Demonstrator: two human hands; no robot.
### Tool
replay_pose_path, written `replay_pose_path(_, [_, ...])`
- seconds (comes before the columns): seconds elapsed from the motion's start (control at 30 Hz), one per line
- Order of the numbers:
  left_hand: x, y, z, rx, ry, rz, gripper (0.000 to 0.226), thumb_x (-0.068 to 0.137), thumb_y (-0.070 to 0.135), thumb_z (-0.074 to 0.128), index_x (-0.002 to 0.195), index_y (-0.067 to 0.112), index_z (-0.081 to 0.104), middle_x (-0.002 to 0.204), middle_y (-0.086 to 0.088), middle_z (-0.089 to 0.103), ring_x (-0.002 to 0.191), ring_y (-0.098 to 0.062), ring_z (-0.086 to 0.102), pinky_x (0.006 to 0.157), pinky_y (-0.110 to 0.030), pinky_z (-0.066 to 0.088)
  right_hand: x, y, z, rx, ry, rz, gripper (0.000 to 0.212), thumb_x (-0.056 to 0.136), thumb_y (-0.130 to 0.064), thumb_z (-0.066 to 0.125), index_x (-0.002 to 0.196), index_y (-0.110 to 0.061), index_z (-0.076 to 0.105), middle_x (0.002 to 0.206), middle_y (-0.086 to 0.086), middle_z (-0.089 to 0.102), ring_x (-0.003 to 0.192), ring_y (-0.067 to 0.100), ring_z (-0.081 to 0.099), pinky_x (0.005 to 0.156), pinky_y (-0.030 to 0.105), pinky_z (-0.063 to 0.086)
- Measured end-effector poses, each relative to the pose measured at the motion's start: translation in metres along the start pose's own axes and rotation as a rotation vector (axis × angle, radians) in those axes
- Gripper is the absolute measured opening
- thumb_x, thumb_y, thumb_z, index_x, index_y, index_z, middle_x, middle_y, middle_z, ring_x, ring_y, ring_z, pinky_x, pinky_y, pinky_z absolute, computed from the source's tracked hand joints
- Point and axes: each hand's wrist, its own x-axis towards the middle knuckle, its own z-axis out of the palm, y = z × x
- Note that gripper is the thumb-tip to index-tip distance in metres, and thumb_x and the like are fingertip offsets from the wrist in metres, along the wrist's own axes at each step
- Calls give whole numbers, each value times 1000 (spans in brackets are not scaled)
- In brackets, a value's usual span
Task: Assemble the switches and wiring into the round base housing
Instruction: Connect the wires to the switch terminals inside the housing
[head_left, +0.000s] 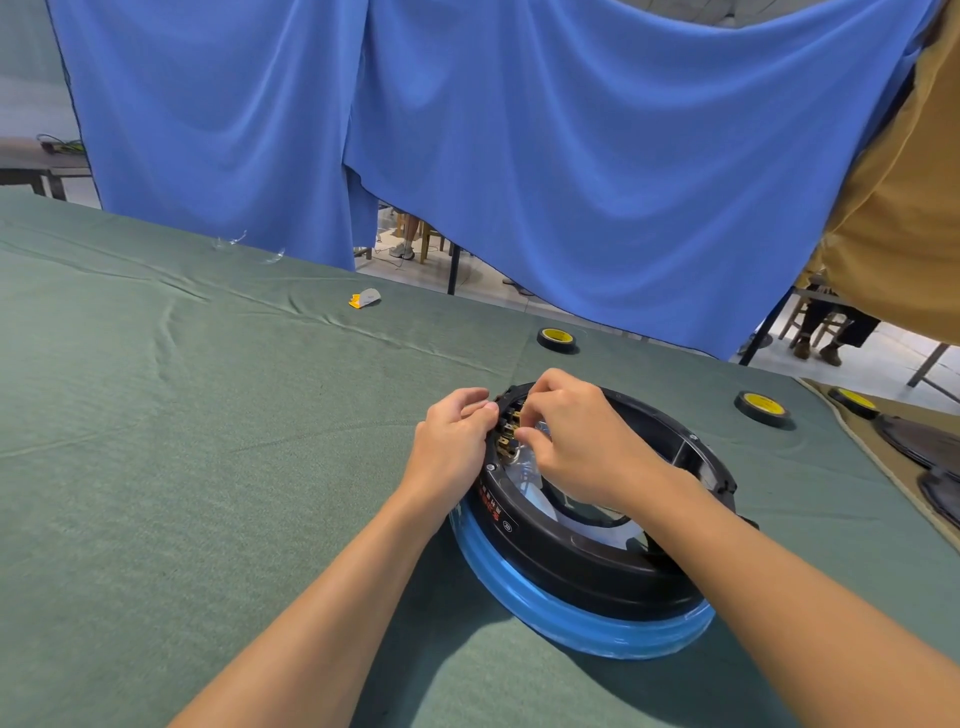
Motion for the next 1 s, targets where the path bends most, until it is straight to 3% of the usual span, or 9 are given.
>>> replay_pose_path(0.17, [1, 0, 0, 22, -6, 5, 36, 96, 20, 55, 131, 11, 59, 121, -5, 67, 113, -18, 62, 105, -43, 46, 8, -7, -11, -99, -68, -32, 18, 94, -28, 60, 88, -12, 65, 112, -3, 50, 98, 17, 50, 82, 42, 52])
replay_pose_path(0.63, [4, -3, 1, 2, -5, -9, 39, 97, 20, 55, 133, 10, 58, 129, -7, 64, 121, -19, 59, 108, -43, 43, 19, -22, -23, -247, -155, -126, 19, 91, -15, 59, 78, -18, 47, 113, 1, 41, 103, 18, 35, 70, 38, 45])
replay_pose_path(0.8, [4, -6, 0, -16, -13, -17, 39, 97, 20, 54, 135, 10, 57, 130, -8, 64, 120, -19, 59, 107, -43, 44, 17, -21, -20, -209, -150, -121, 18, 91, -14, 61, 78, -16, 49, 109, -1, 36, 102, 17, 35, 67, 31, 42])
replay_pose_path(1.0, [3, -3, 1, -22, 4, -1, 36, 97, 16, 55, 132, 11, 57, 125, -11, 65, 116, -21, 61, 107, -44, 44, 2, -7, -12, -64, -28, -59, 19, 93, -28, 62, 97, -12, 71, 111, -3, 45, 110, 14, 39, 87, 36, 48])
